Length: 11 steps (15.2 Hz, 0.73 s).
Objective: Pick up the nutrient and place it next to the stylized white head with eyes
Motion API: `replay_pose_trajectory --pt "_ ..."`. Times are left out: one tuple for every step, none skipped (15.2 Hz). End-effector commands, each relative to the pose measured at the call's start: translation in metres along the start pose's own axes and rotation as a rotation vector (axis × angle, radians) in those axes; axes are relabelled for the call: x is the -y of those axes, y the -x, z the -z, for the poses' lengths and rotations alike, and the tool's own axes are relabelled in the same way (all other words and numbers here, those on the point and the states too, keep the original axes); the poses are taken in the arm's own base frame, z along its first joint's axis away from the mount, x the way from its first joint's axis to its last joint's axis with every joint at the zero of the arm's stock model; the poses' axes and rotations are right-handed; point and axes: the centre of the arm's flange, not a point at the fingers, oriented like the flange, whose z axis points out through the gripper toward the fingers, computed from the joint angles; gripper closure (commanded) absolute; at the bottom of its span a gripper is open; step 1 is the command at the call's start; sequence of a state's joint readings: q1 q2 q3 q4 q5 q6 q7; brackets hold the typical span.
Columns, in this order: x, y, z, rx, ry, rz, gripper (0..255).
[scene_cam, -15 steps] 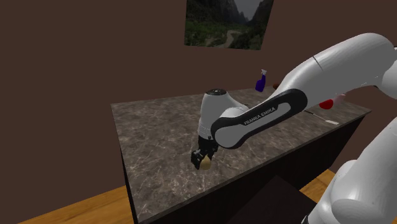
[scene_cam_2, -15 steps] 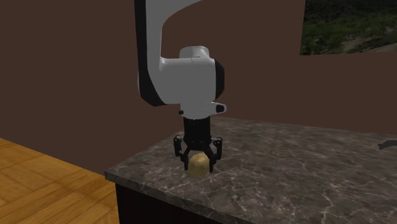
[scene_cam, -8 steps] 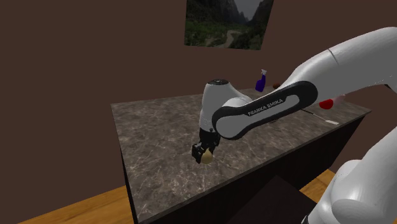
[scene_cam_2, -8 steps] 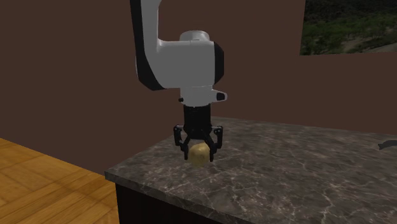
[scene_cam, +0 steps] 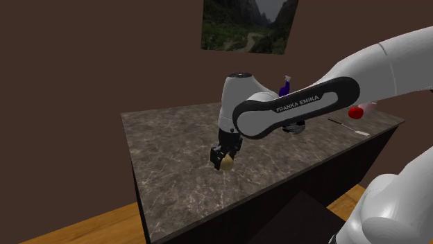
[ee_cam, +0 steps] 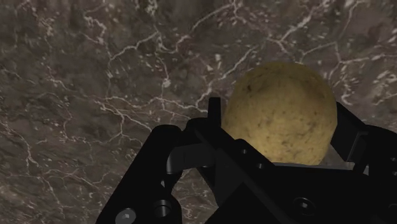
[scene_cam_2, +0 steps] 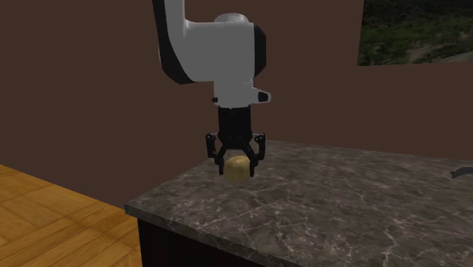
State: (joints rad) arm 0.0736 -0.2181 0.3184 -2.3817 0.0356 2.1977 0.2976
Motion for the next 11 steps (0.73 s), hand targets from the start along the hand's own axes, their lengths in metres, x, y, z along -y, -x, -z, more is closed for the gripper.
replay_pose_trajectory --pt "-0.001 -0.001 0.011 0.000 0.000 0.000 255" --pt "-0.001 -0.001 0.016 0.000 0.000 0.000 255" --pt "-0.001 -0.001 0.021 0.000 0.000 0.000 255" --pt "-0.001 -0.001 0.027 0.000 0.000 0.000 255" --pt "-0.001 -0.001 0.032 0.000 0.000 0.000 255" --pt "-0.002 -0.001 0.037 0.000 0.000 0.000 255" --pt "-0.002 -0.002 0.042 0.000 0.000 0.000 255" --pt "-0.002 -0.002 0.048 0.000 0.000 0.000 255" --pt "-0.002 -0.002 0.053 0.000 0.000 0.000 255" --pt "-0.002 -0.002 0.058 0.000 0.000 0.000 255" --pt "-0.002 -0.002 0.064 0.000 0.000 0.000 255"
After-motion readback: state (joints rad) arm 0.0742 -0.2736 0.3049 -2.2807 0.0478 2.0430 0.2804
